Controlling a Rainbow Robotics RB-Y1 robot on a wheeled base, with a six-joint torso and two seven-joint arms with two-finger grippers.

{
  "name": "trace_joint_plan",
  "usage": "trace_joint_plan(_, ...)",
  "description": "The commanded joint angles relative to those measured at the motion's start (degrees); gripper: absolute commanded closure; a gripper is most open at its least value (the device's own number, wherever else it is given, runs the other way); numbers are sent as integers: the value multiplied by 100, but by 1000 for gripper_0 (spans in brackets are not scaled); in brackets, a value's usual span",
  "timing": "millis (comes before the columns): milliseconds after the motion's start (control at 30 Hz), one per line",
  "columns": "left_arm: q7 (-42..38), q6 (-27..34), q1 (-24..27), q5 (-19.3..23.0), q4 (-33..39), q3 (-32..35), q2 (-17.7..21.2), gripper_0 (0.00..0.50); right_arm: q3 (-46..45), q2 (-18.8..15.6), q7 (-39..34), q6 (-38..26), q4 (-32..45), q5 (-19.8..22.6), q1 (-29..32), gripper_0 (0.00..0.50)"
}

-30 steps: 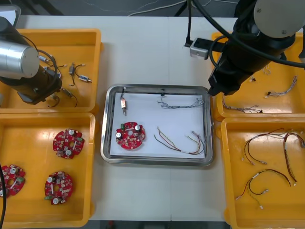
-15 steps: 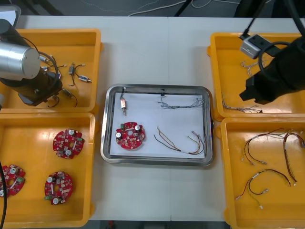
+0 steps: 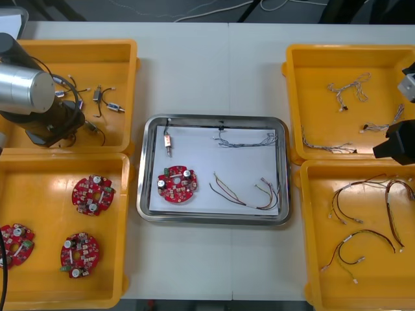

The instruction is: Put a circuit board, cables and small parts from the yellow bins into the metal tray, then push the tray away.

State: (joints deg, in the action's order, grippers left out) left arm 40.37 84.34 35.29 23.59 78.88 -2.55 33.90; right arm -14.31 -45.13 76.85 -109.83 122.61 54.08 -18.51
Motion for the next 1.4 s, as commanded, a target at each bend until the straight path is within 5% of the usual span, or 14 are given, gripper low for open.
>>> trace_joint_plan(33,121,-40,-75,-74,40,132,-59,500,-380,-356,-118,-17,175,-3,322,0)
trace_joint_plan(333,129,74,-48,-65,172,132,11,500,-406,-418,-161,-17,0,-310,586,0)
trace_joint_plan(900,121,1604,681,225,989,167,407,500,-406,-321,-179,-17,-308,-258,753,0)
trace_joint_plan(1400,332,2526,813,743,1965,149,451,500,-398,-321,-109,-17,-308,-240,753,0)
